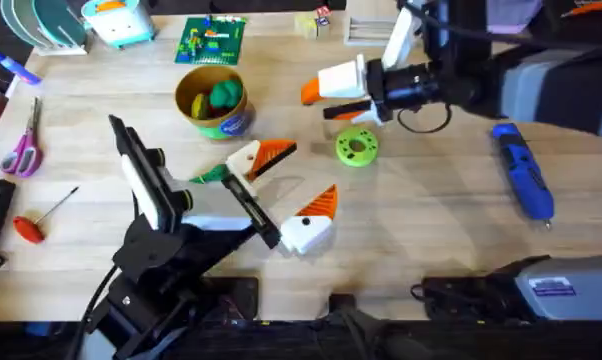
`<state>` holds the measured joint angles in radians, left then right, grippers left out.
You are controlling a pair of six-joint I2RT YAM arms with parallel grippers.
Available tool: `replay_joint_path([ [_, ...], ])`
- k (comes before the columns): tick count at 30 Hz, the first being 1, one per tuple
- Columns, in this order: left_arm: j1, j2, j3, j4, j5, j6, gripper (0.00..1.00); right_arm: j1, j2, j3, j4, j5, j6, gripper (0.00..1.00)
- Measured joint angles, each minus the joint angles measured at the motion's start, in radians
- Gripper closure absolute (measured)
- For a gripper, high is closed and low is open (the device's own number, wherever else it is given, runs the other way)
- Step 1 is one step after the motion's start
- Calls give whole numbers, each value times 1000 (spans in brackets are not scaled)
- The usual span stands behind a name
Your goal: Pick up the gripper from the table and insert it into the empty holder that is missing its gripper. Then pick up a screw, insert it into the mounting hole, and use the screwdriver to tighten it. Finally, clean up the table by picking up the vegetable and placing it into the bucket.
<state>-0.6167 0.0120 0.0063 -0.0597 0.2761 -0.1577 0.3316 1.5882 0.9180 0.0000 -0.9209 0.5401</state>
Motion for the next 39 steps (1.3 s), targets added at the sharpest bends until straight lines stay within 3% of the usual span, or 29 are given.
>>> replay_joint_path([
  [8,0,0,0,4,73,79,8,-1,-202,178,-539,390,-395,8],
  [13,0,0,0,5,98,109,8,-1,-262,185,-645,520,-512,9],
  [20,0,0,0,5,103,124,8,27,-237,182,-765,611,-612,8],
  [30,0,0,0,5,105,124,9,167,-200,66,-714,749,-691,22],
  [37,0,0,0,5,105,124,8,190,-107,56,-609,779,-709,308],
  [39,0,0,0,5,106,124,8,202,-85,56,-586,783,-709,342],
])
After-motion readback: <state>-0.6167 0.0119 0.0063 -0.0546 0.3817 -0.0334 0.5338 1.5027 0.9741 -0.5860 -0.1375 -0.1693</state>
